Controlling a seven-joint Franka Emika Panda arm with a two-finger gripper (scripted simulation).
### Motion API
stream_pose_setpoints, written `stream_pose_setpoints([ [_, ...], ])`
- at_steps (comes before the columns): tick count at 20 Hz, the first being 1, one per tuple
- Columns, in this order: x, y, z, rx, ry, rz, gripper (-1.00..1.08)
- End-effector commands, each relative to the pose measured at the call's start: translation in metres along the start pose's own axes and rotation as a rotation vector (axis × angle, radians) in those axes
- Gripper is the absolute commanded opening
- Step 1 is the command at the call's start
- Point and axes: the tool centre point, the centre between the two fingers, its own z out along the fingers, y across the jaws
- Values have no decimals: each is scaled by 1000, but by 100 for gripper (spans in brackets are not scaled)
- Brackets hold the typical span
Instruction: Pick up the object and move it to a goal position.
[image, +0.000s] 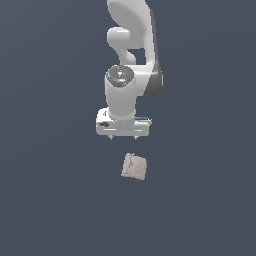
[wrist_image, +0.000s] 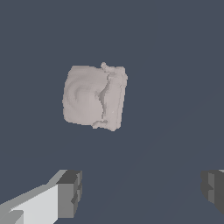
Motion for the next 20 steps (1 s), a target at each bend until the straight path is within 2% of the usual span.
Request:
stream_pose_setpoints([
  [1,2,0,2,7,-9,8,108],
  [10,20,1,15,63,-75,61,108],
  [20,47,-2,40,192,-195,146,108],
])
